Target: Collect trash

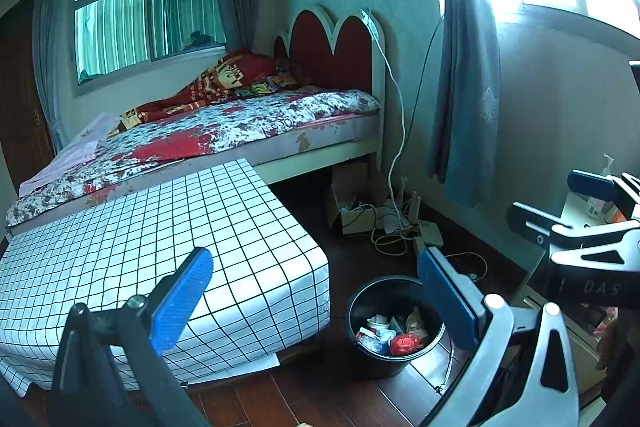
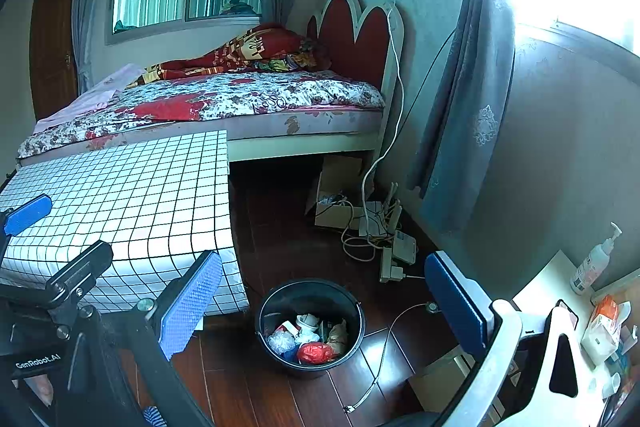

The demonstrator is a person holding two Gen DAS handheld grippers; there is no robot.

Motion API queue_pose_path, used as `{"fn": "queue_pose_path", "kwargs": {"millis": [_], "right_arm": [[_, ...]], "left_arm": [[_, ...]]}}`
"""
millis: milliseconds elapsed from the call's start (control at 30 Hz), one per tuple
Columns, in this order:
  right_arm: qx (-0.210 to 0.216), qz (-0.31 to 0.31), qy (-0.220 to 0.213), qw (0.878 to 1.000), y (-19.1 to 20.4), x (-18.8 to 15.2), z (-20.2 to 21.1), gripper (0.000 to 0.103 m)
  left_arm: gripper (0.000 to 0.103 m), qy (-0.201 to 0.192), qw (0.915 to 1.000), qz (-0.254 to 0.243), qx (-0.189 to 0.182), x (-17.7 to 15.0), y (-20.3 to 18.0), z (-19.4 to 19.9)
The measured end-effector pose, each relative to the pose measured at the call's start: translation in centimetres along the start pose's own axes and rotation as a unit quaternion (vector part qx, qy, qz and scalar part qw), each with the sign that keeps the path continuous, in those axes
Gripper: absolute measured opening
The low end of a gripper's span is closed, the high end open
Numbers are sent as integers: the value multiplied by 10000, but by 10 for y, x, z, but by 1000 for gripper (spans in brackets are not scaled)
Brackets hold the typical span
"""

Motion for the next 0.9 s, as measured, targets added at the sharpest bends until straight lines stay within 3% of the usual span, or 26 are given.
{"fn": "queue_pose_path", "kwargs": {"millis": [900], "right_arm": [[-71,-112,26,9999,-4,-4,1,102]], "left_arm": [[102,22,9998,-195,-80,6,-6,-4]]}}
Point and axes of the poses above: each gripper's, at about its wrist camera, not at the fingertips, and z roughly against the way its jaws point, y to its left, x to its top, the point moved 1 cm from there along -z, roughly the way its jaws point, and after that the axes turned 13 degrees about y, right-handed, at the moved point
